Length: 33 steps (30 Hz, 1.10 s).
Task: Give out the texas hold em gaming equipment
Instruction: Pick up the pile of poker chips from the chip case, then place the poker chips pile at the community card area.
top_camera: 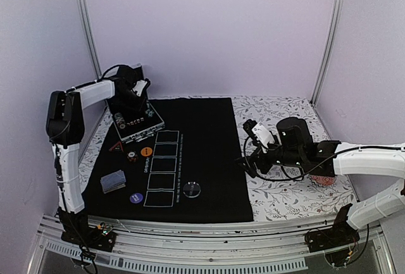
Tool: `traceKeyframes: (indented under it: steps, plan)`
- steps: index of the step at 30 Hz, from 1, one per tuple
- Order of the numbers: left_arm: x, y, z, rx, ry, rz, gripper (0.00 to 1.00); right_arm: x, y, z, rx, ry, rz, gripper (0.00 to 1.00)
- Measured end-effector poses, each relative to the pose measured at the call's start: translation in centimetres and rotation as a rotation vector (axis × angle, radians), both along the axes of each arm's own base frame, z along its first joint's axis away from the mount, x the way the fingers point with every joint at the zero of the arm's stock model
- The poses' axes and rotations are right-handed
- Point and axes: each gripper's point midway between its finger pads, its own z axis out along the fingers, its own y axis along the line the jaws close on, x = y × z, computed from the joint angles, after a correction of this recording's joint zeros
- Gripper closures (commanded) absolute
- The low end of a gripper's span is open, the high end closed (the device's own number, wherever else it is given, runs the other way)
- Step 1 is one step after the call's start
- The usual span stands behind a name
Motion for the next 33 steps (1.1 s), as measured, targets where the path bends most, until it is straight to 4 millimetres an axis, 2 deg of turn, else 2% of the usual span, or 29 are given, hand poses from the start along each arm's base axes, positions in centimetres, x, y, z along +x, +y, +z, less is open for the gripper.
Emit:
traceKeyframes:
  steps: [3, 5, 9, 12, 15, 18, 22, 24, 28, 33]
  plan:
    - [-1.5, -0.3, 2.0, -0.049, -0.014, 0.031, 1.0, 0.0, 0.0, 0.4, 0.008, -0.006, 0.001, 0.01]
    - [-3.4, -1.0, 2.9, -0.081, -0.018, 0.04, 1.0, -0.1, 0.0, 0.8, 0.018, -0.012, 0.005, 0.01]
    - [-8.1, -4.8, 4.1, -0.142, -0.005, -0.004, 1.0, -0.4, 0.0, 1.4, 0.035, -0.018, 0.015, 0.01]
    - [-12.8, -9.3, 4.0, -0.201, 0.035, -0.087, 1.0, -0.6, 0.2, 1.6, 0.044, -0.015, 0.03, 0.01]
    - [-18.1, -13.3, 2.8, -0.257, 0.11, -0.18, 1.0, -0.9, 0.4, 1.8, 0.055, -0.011, 0.045, 0.01]
    - [-23.5, -15.2, 0.6, -0.31, 0.226, -0.243, 1.0, -1.1, 0.5, 2.2, 0.072, -0.007, 0.054, 0.01]
    - [-28.8, -14.5, -2.6, -0.353, 0.388, -0.235, 1.0, -1.7, 0.8, 2.6, 0.097, 0.009, 0.069, 0.01]
    - [-30.8, -13.9, -3.7, -0.367, 0.45, -0.216, 1.0, -2.2, 1.2, 2.5, 0.102, 0.018, 0.085, 0.01]
    - [-33.3, -13.6, -4.2, -0.409, 0.514, -0.201, 1.0, -3.3, 2.7, 2.1, 0.1, 0.041, 0.131, 0.01]
    - [-34.4, -13.9, -4.9, -0.452, 0.57, -0.191, 1.0, -3.9, 4.7, 1.0, 0.073, 0.068, 0.173, 0.01]
